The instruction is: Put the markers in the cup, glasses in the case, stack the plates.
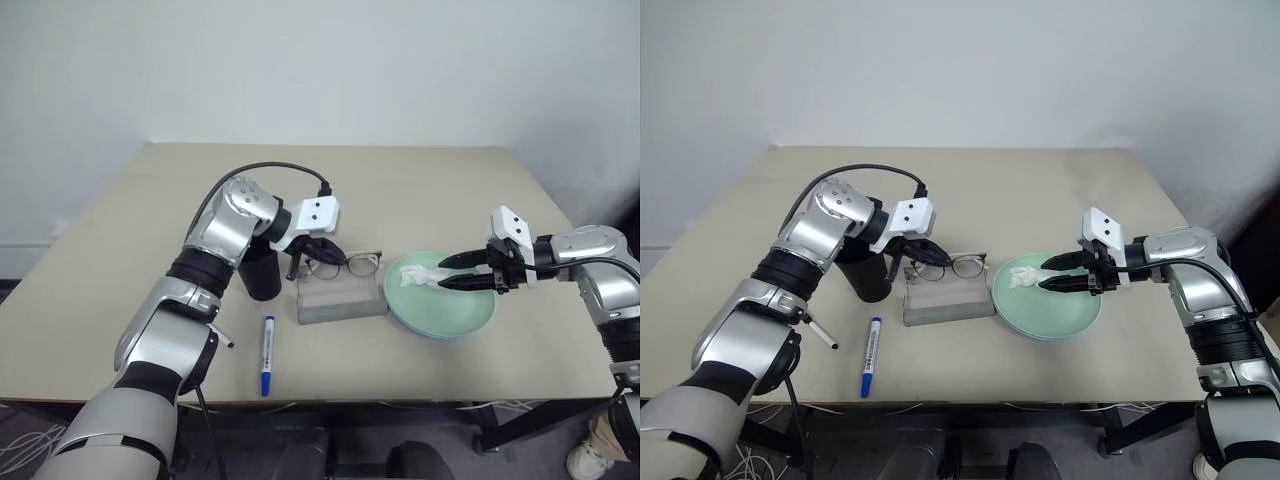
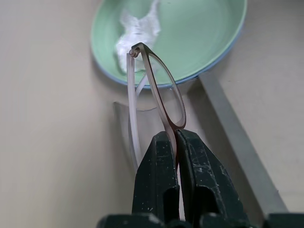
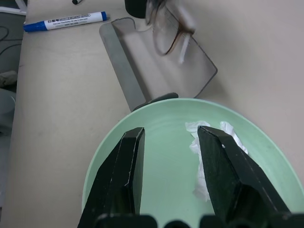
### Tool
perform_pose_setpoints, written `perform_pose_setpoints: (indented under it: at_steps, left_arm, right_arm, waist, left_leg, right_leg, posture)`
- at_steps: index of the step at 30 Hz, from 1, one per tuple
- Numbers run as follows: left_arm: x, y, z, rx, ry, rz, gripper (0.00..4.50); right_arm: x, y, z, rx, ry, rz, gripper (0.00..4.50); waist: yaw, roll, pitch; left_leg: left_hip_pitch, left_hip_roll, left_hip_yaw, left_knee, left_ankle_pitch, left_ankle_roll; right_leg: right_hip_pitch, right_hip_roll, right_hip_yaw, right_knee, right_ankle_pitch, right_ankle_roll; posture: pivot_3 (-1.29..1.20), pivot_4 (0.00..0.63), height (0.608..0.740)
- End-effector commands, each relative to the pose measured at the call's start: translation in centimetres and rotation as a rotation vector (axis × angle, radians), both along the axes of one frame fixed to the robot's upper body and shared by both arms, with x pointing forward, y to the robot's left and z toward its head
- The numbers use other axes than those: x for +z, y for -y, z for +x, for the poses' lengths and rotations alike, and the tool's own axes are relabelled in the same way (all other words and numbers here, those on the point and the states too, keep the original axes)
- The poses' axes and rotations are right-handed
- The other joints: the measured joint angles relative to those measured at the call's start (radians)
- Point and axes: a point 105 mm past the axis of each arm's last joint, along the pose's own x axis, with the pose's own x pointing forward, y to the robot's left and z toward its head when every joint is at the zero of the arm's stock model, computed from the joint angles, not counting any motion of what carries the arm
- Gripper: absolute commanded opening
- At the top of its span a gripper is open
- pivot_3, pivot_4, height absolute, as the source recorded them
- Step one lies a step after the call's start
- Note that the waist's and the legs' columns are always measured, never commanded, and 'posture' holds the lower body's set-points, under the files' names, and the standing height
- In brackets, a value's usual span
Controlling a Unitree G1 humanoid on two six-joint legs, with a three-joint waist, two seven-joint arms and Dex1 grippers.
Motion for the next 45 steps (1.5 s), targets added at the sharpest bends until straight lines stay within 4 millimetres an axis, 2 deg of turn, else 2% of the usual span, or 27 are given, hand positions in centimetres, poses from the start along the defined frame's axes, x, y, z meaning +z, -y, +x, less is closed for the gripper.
perform_pose_setpoints:
  at_steps: [1, 7, 16, 31, 34, 41, 45]
  left_arm:
    - [-0.2, 0.4, -0.3, -0.030, 0.010, 0.028, 0.02]
    - [-1.7, 0.2, -0.4, -0.005, -0.023, 0.071, 0.02]
    - [-2.8, 0.2, -1.1, -0.009, -0.075, 0.093, 0.02]
    - [-2.8, -0.2, -1.6, 0.013, -0.156, 0.119, 0.02]
    - [-2.7, -0.1, -1.4, 0.018, -0.130, 0.113, 0.71]
    - [-1.6, 0.6, -0.8, -0.001, -0.059, 0.070, 2.96]
    - [-1.1, 0.8, -1.0, -0.014, -0.069, 0.059, 2.96]
  right_arm:
    - [1.2, -0.2, 0.0, 0.006, 0.047, 0.019, 1.92]
    - [1.2, -0.3, 0.0, 0.004, 0.044, 0.023, 1.92]
    - [1.3, -0.5, 0.0, 0.003, 0.045, 0.027, 1.92]
    - [1.3, -0.7, 0.0, 0.005, 0.049, 0.030, 1.92]
    - [1.2, -0.7, 0.0, 0.005, 0.050, 0.030, 1.92]
    - [1.1, -0.7, 0.0, 0.009, 0.048, 0.030, 1.92]
    - [1.1, -0.7, 0.0, 0.010, 0.049, 0.029, 1.92]
  waist:
    - [0.000, 0.000, 0.000]
    - [0.001, 0.000, 0.000]
    - [0.000, 0.000, 0.000]
    - [0.000, 0.000, 0.000]
    - [0.000, 0.000, 0.000]
    - [0.000, 0.000, 0.000]
    - [0.000, 0.000, 0.000]
  left_leg:
    - [0.000, 0.000, 0.000, 0.000, 0.000, 0.000]
    - [0.000, 0.000, 0.000, 0.000, 0.000, 0.000]
    - [0.000, 0.000, 0.000, 0.000, 0.000, 0.000]
    - [0.000, 0.000, 0.000, 0.001, 0.000, 0.000]
    - [0.000, 0.000, 0.000, 0.001, 0.000, 0.000]
    - [0.000, 0.000, 0.000, 0.001, 0.000, 0.000]
    - [0.000, 0.000, 0.000, 0.001, 0.000, 0.000]
  right_leg:
    - [0.000, 0.000, 0.000, 0.000, 0.000, 0.000]
    - [0.000, 0.000, 0.000, 0.000, 0.000, 0.000]
    - [0.000, 0.000, 0.000, 0.000, 0.000, 0.000]
    - [0.000, 0.000, 0.000, 0.000, 0.000, 0.000]
    - [0.000, 0.000, 0.000, 0.000, 0.000, 0.000]
    - [0.000, 0.000, 0.000, 0.000, 0.000, 0.000]
    - [0.000, 0.000, 0.000, 0.000, 0.000, 0.000]
  posture:
    - [0.00, 0.000, 0.695]
    - [0.00, 0.000, 0.695]
    - [0.00, 0.000, 0.695]
    - [0.00, 0.000, 0.695]
    - [0.00, 0.000, 0.695]
    - [0.00, 0.000, 0.695]
    - [0.00, 0.000, 0.695]
